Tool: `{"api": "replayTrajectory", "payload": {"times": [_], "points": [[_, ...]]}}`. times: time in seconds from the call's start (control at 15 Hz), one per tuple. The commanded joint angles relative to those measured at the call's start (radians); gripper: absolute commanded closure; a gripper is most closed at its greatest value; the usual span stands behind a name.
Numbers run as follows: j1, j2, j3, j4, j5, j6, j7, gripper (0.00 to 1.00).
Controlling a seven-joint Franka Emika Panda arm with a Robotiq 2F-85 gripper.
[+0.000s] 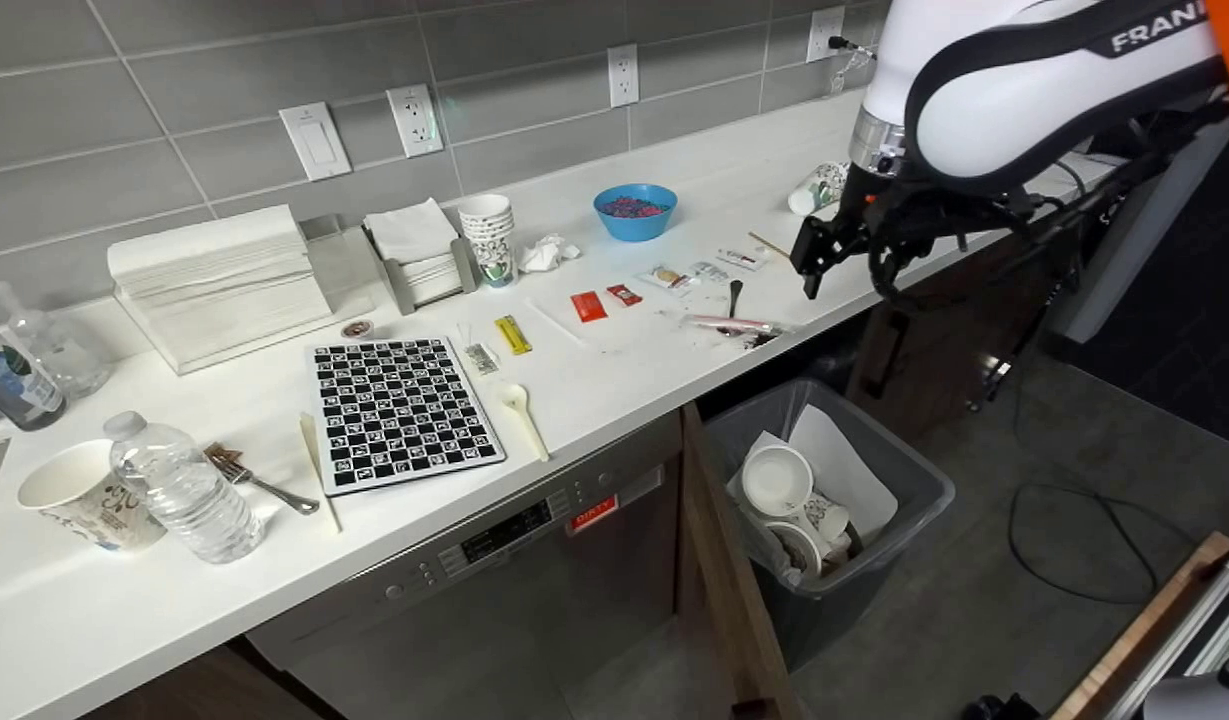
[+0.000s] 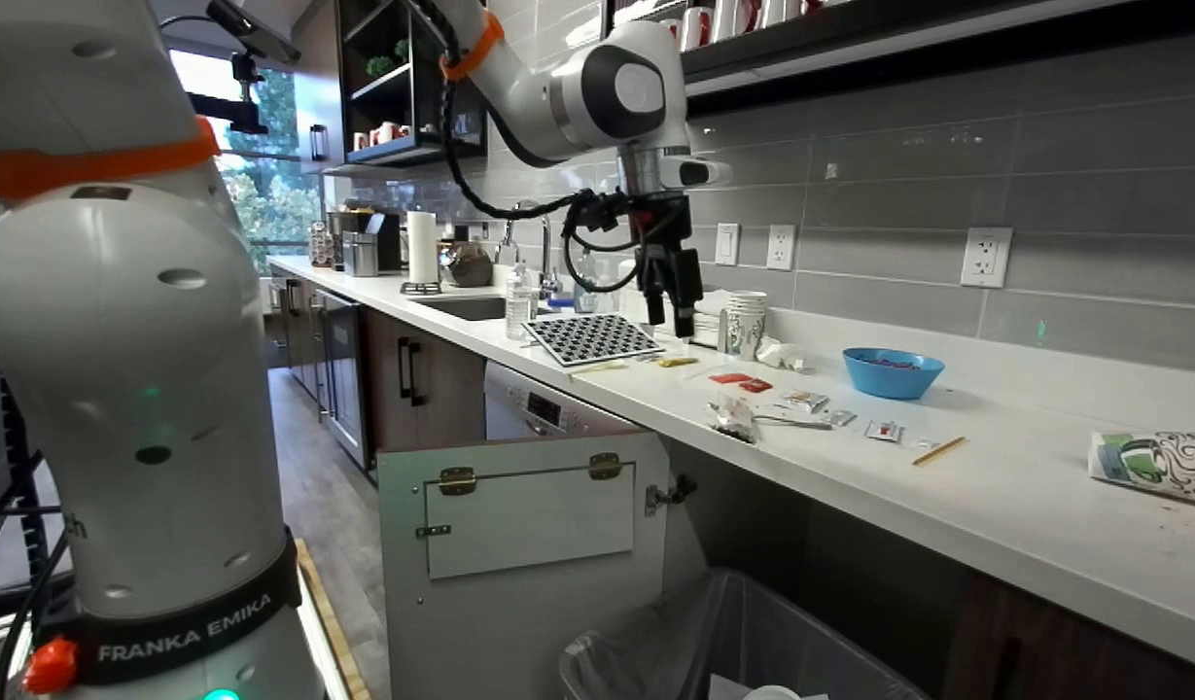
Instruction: Pick up the spoon and then throw the object on it in the bin
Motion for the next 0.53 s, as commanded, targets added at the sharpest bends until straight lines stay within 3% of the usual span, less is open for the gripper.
{"api": "replayTrajectory", "payload": {"times": [0.0,0.4,0.47], "points": [[-0.001,0.196,-0.016,0.155,-0.011,0.024,0.196,0.00],[0.083,0.426,-0.082,0.385,-0.021,0.017,0.483,0.00],[0.085,0.341,-0.095,0.300,0.004,0.023,0.396,0.00]]}}
